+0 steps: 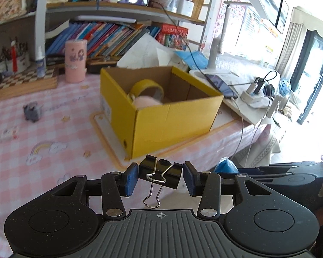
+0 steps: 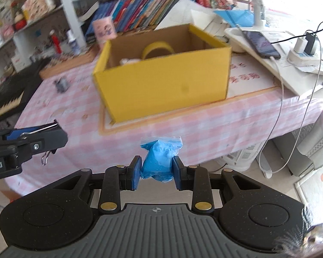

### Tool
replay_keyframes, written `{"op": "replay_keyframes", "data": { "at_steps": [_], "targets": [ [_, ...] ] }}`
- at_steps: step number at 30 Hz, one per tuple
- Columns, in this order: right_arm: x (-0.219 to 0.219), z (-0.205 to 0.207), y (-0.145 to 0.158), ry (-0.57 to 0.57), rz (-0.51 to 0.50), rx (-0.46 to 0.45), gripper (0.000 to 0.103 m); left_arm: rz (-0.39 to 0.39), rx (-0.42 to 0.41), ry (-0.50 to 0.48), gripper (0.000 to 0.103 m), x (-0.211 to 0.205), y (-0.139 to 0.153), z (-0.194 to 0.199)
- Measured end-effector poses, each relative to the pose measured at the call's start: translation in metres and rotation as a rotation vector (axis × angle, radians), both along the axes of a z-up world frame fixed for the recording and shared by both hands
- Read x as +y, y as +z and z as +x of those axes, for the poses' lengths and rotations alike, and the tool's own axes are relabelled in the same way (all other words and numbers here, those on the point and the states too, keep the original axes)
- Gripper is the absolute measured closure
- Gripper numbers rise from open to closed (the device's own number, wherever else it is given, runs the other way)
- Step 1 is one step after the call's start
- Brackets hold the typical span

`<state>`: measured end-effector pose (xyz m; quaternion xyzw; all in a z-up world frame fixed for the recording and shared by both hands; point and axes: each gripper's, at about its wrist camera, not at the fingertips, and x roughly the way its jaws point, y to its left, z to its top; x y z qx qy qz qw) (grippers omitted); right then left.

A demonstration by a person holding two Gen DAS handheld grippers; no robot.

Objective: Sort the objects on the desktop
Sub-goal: 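Carry the clip in the left tool and cloth in the right tool over the yellow box, then open the left tool dropping the clip while the right tool drops the cloth into the box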

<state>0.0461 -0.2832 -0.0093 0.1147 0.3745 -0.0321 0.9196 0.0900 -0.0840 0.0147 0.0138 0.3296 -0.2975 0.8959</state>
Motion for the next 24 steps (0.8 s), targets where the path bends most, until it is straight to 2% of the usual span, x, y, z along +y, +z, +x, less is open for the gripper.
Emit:
{"op": "replay_keyframes", "data": {
  "at_steps": [12,16,24],
  "targets": [
    [-0.076,0.067,0.049,0.007,0.01,-0.202,0.075,0.019,-0.139,0.009,0.059,-0.068,0.035,0.065],
    [-0.095,0.097,0.058,0.051,0.029,-0.209,0.075,0.057,-0.157,0.015,0.059,-0.089,0.033,0.087],
    [-0.109,0.154,0.061,0.136,0.055,-0.205,0.075,0.138,-0.133,0.002,0.059,-0.132,0.013,0.126]
  ]
}}
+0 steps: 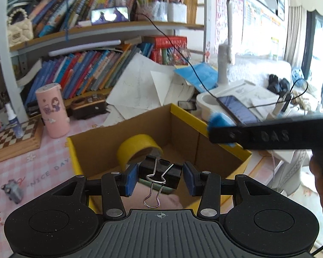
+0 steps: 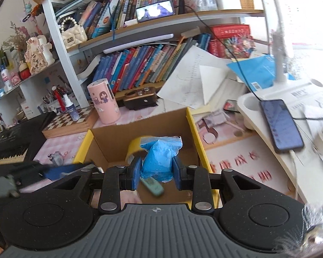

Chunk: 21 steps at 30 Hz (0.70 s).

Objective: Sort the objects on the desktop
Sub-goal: 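Open the left tool dropping the clip while the right tool drops the cloth into the box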

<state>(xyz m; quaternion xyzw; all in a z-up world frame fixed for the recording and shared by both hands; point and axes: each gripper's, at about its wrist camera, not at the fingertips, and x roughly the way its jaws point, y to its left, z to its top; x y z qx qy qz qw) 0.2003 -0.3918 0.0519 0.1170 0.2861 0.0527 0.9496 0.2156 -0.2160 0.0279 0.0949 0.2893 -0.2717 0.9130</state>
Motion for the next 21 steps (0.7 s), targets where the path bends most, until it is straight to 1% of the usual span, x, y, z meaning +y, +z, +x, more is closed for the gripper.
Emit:
{"op": "replay_keyframes", "data": {
  "at_steps": [3,7,12,17,21],
  "targets": [
    [-0.003,0.024,-0.003,0.043,0.006,0.022,0.075,0.01,0.028,-0.003,0.059,-0.012,-0.007,0.01],
    [-0.009,0.058,-0.011,0.105,0.032,0.088,0.075,0.028,0.058,-0.004,0.059,-0.023,-0.016,0.022],
    [-0.001,0.089,-0.024,0.183,-0.004,0.157,0.075,0.049,0.106,-0.002,0.059,-0.035,-0.028,0.035],
    [0.008,0.118,-0.041,0.268,-0.023,0.246,0.075,0.06,0.166,0.0,0.059,-0.046,-0.04,0.044],
    [0.015,0.135,-0.055,0.294,-0.08,0.305,0.075,0.026,0.206,0.007,0.059,-0.047,-0.043,0.049]
  ]
}}
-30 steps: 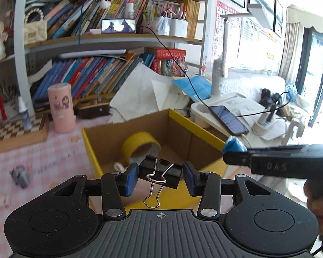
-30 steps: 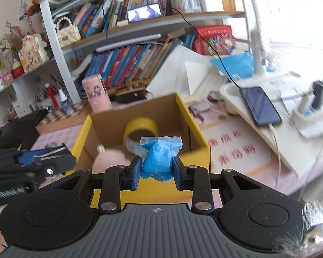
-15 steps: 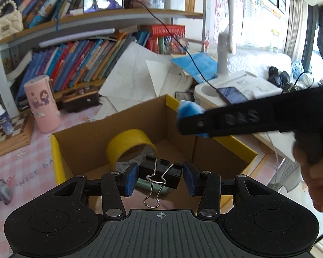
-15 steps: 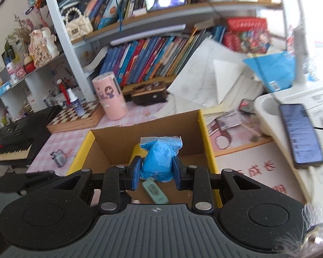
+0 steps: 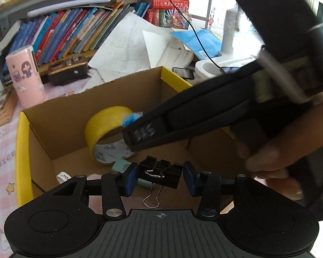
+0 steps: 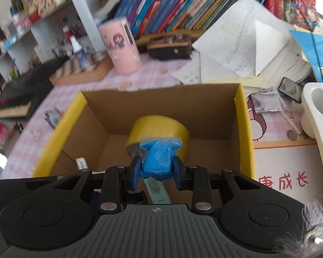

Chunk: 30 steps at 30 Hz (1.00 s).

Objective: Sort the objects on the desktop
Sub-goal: 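Open the left tool dropping the clip while the right tool drops the cloth into the box, then withdraw both tools up and away from the yellow box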

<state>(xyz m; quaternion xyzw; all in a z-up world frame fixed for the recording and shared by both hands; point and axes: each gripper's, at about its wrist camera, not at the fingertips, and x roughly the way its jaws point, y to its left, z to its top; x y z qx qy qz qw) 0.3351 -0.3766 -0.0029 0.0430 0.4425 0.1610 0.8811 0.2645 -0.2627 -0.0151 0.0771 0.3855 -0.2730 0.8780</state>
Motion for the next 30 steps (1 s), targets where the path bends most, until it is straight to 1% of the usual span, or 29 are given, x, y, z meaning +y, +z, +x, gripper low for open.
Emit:
{"op": "replay_keyframes", "data": {
  "at_steps": [3,5,8,9,10,11,13,14,16,18,20,23,26,30],
  "targets": [
    [0.001,0.007,-0.008,0.015,-0.025,0.042,0.075,-0.007,0.029,0.006,0.059,0.0,-0.001,0.002],
    [0.0,0.008,-0.008,0.021,-0.02,0.044,0.075,-0.024,0.045,0.021,0.058,0.002,-0.003,0.003],
    [0.002,0.008,-0.009,0.028,-0.033,0.051,0.074,-0.03,0.047,0.031,0.058,0.003,-0.004,0.002],
    [0.003,0.008,-0.008,0.031,-0.04,0.044,0.072,-0.028,0.043,0.031,0.057,0.003,-0.004,0.001],
    [0.004,0.006,-0.007,0.034,-0.049,0.033,0.068,-0.025,0.038,0.032,0.054,0.004,-0.004,0.0],
    [0.004,0.005,-0.006,0.036,-0.054,0.024,0.06,-0.018,0.032,0.038,0.052,0.004,-0.003,-0.001],
    [0.004,0.002,-0.002,0.039,-0.057,-0.005,0.056,-0.008,0.02,0.049,0.043,0.006,-0.001,-0.004],
    [0.004,-0.001,0.0,0.035,-0.063,-0.017,0.055,-0.005,0.017,0.049,0.042,0.008,0.001,-0.003],
    [0.002,-0.008,0.006,0.019,-0.056,-0.046,0.055,-0.001,-0.002,0.042,0.041,0.01,0.007,-0.008],
    [-0.003,-0.018,0.016,-0.01,-0.032,-0.093,0.054,-0.001,-0.022,0.046,0.041,0.013,0.015,-0.014],
    [-0.01,-0.032,0.027,-0.042,-0.002,-0.142,0.053,-0.018,-0.038,0.064,0.04,0.02,0.023,-0.019],
    [-0.017,-0.051,0.041,-0.094,0.012,-0.209,0.052,-0.047,-0.058,0.107,0.039,0.035,0.034,-0.027],
    [-0.024,-0.07,0.05,-0.18,0.002,-0.27,0.052,-0.065,-0.088,0.16,0.036,0.052,0.044,-0.033],
    [-0.032,-0.098,0.056,-0.278,-0.019,-0.348,0.052,-0.063,-0.144,0.226,0.033,0.073,0.054,-0.047]
  ]
}}
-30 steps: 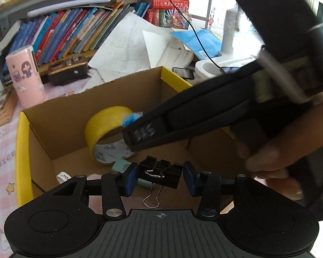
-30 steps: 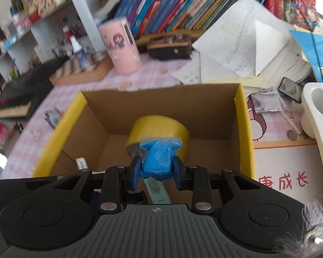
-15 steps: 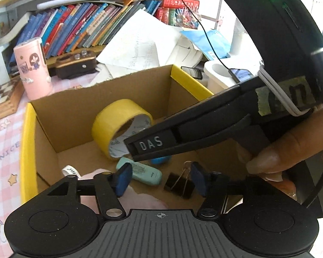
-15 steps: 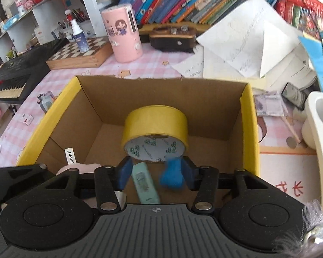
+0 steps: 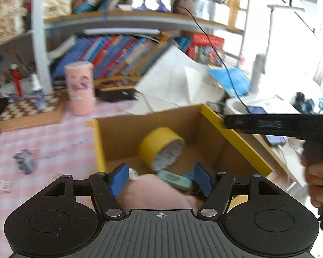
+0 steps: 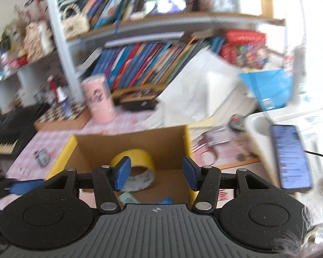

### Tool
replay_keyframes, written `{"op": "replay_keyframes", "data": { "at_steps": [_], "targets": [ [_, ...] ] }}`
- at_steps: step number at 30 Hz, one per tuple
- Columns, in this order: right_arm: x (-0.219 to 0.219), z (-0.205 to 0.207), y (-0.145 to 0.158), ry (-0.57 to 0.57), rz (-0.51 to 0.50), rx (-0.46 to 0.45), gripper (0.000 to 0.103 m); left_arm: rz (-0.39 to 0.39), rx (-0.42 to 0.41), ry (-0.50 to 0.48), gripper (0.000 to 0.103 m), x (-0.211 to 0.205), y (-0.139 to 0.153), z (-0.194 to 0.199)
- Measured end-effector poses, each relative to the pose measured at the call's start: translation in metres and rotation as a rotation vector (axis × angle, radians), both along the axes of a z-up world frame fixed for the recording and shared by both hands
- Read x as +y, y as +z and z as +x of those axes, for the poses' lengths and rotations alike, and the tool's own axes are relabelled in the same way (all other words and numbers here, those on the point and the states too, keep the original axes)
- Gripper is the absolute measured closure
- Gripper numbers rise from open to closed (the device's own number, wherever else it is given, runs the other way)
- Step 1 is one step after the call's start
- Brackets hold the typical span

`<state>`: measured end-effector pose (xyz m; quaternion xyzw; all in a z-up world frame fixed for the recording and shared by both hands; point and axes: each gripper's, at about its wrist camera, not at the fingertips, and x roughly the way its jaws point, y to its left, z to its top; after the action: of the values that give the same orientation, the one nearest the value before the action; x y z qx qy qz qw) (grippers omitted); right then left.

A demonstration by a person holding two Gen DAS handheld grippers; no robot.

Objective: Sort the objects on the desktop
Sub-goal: 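Withdraw both tools up and away from the yellow box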

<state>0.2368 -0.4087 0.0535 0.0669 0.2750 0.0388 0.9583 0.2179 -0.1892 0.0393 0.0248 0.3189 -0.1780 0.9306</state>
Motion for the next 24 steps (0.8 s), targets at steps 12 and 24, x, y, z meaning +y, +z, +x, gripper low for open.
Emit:
{"op": "replay_keyframes", "data": {
  "at_steps": [12,24],
  "targets": [
    [0.023,-0.074,-0.022,-0.113,-0.089,-0.042,0.052,0.008,-0.06,0.189,0.026,0.069,0.003,-0.049],
    [0.072,-0.115,-0.048,-0.17,-0.072,0.101,0.052,-0.003,-0.009,0.217,0.026,0.124,-0.02,-0.088]
  ]
}}
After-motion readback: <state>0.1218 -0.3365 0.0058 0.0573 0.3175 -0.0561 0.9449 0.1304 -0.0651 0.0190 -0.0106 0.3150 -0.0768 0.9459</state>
